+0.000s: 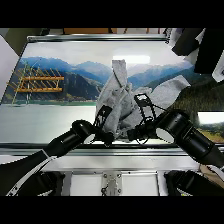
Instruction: Fold the clothes and pants, and hang the long-sleeved shirts on hangers.
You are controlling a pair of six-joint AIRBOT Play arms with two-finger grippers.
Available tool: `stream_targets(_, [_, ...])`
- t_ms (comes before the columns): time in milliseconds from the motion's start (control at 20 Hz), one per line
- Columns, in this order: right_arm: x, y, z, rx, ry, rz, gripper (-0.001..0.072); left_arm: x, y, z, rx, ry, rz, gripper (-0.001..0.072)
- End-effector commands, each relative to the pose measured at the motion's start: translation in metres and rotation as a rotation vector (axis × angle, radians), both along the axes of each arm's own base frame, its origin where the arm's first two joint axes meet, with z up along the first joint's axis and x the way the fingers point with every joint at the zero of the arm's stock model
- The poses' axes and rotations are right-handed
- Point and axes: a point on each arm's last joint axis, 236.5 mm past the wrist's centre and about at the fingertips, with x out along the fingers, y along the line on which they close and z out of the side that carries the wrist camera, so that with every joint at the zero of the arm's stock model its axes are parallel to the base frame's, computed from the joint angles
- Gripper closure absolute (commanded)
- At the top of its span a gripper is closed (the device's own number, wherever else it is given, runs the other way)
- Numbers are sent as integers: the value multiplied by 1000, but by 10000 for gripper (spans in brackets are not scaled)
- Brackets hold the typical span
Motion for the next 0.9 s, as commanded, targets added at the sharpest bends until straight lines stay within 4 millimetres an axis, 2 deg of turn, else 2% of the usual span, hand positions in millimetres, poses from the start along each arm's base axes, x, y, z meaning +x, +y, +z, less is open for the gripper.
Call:
stream_targets(0, [-1, 0, 0, 3, 4, -1, 694, -8, -11, -17, 17, 18, -31, 163])
stream_targets(100, [-1, 0, 0, 2, 3, -1, 694, 0, -7, -17, 10, 16, 5, 412])
stream_targets(150, [1, -2, 0, 2, 4, -10, 694, 8, -2, -12, -2, 8, 39, 584])
stream_targets(200, [6, -8, 1, -2, 3, -31, 694, 21, 4, -1, -29, -17, 73, 693])
stream_targets(250, [16, -18, 6, -7, -7, -47, 694, 36, 11, 19, -62, -50, 110, 693])
stream_targets(300, [30, -30, 17, -4, -30, -70, 695, 55, 18, 49, -99, -100, 138, 693])
stream_targets(350, [48, -43, 35, 4, -63, -96, 695, 78, 24, 94, -152, -182, 153, 693])
stream_targets(450, [87, -71, 92, 19, -169, -127, 696, 117, 29, 215, -302, -408, 172, 693])
stream_targets(550, [115, -81, 160, 40, -300, -112, 696, 125, 24, 349, -481, -641, 132, 694])
stream_targets(650, [134, -76, 228, 88, -451, -99, 696, 111, 19, 454, -590, -827, 53, 694])
stream_targets(700, [139, -74, 262, 121, -528, -100, 696, 101, 18, 492, -622, -889, 18, 693])
stream_targets(750, [142, -73, 290, 154, -594, -107, 696, 93, 18, 518, -640, -926, -3, 694])
stream_targets(800, [141, -73, 307, 180, -638, -119, 696, 87, 19, 536, -649, -945, -17, 693])
stream_targets(850, [138, -74, 314, 197, -652, -134, 696, 86, 20, 543, -645, -944, -21, 693])
